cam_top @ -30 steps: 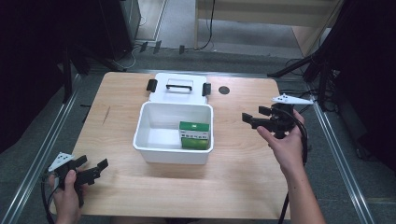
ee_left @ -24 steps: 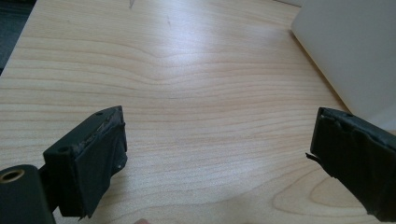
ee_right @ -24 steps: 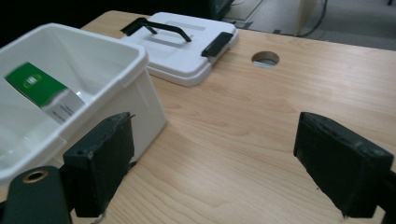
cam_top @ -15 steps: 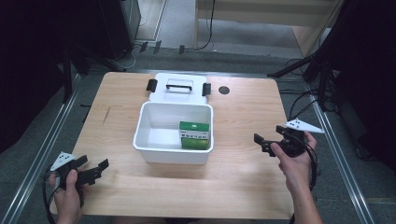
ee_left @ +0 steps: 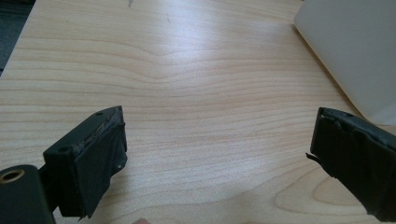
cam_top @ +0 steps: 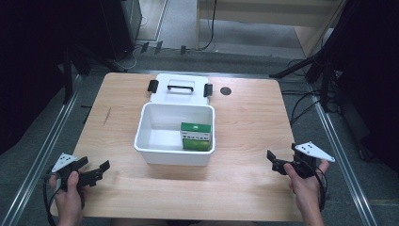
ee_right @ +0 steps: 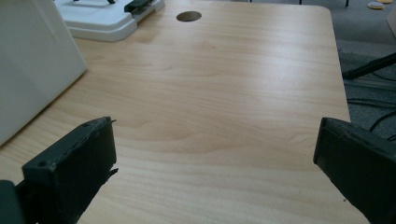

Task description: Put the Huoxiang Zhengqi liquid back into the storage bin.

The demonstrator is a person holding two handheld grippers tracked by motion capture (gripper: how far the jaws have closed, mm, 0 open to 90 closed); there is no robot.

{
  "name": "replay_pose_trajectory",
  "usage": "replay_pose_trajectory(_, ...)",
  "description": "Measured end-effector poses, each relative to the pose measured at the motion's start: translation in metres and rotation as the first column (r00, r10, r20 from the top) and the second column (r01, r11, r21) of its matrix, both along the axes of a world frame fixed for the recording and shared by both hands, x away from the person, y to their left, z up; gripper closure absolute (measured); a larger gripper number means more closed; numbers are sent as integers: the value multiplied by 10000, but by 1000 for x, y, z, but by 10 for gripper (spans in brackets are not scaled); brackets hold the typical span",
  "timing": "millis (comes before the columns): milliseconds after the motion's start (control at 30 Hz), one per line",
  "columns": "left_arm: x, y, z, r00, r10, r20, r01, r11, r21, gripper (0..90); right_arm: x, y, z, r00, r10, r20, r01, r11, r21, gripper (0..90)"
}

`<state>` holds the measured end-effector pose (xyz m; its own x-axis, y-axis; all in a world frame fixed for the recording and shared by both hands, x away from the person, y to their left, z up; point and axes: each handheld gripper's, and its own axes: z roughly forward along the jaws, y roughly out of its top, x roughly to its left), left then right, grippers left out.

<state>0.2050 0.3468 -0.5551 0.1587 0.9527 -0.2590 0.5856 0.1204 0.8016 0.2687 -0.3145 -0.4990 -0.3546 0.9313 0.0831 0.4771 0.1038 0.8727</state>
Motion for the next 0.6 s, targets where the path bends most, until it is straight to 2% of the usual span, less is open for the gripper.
replay_pose_trajectory(167,0,0,0,10000,1,6,-1,10000,1,45,-12,-11,-13,9995,-217,218,212,9994,257,0)
replay_pose_trajectory(333,0,0,0,10000,-13,15,13,10000,-19,45,-23,-20,-23,9986,-389,352,383,9991,171,0)
replay_pose_trajectory(600,0,0,0,10000,-13,8,13,10000,-10,45,-37,-33,-41,9972,-752,4,752,9964,399,0)
